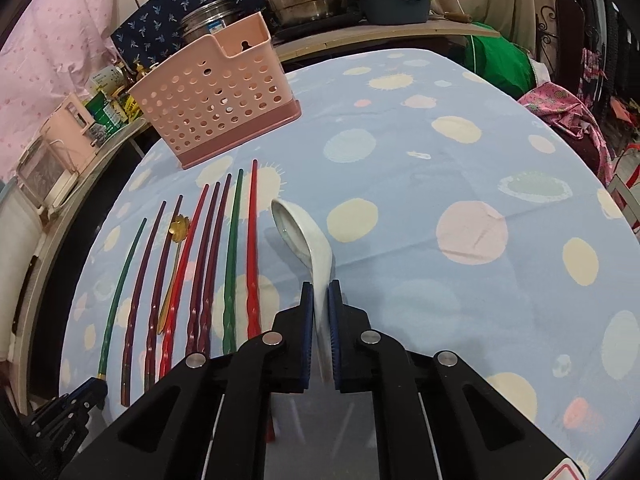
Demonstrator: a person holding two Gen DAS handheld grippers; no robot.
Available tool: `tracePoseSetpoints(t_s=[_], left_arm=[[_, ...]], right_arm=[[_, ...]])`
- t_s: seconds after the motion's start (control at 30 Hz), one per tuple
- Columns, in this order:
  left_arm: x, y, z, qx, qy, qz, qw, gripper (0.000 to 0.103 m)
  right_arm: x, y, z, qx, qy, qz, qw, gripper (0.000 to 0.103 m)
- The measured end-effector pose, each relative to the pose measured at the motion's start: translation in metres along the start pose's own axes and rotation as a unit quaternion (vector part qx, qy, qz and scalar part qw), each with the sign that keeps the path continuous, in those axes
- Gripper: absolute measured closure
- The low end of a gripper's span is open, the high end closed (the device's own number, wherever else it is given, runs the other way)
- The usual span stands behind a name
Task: Organize utensils
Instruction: 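Close the left tool on the green chopstick while the right tool closes on the white spoon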
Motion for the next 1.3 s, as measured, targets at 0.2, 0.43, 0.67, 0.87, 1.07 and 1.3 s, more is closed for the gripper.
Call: tracePoseSetpoints(t_s=[0.2, 0.43, 0.67, 0.87, 1.07, 1.3], left_arm=[[0.005, -0.007, 0.0, 0.007, -0.012, 0.001, 0.9999, 0.096], [0.01, -0.014, -0.004, 0.001, -0.02, -0.009, 0.9997, 0.083], [0.012, -0.018, -0.007, -0.008, -0.015, -0.026, 0.9995, 0.08], [0.014, -0.02, 0.0, -0.003, -0.018, -0.032, 0.9993, 0.096], [0.014, -0.018, 0.001, -0.002, -0.025, -0.028, 0.9993, 0.096], [0.031, -0.007, -0.001, 0.0, -0.026, -0.04, 0.9989, 0.096]], right_arm=[[0.013, -0.011, -0.014, -0.004, -0.006, -0.004, 1.0, 0.096], [0.013, -0.032, -0.024, -0.006, -0.011, 0.009, 1.0, 0.095], [0.02, -0.044, -0.025, 0.003, -0.014, 0.003, 1.0, 0.093], [0.024, -0.05, -0.023, 0.017, -0.021, -0.003, 1.0, 0.094], [0.028, -0.05, -0.025, 0.013, -0.013, -0.004, 1.0, 0.095], [0.05, -0.037, -0.024, 0.009, -0.005, -0.025, 1.0, 0.096]])
Point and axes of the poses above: each gripper's, at about its wrist camera, not at the fingertips, and x roughly against the way its jaws point, z to its left, y to its top, the point moved 9 cm from there along -x, roughly the way its jaws point, and after that the axes turned 5 degrees about -y, right-handed, at the moved point
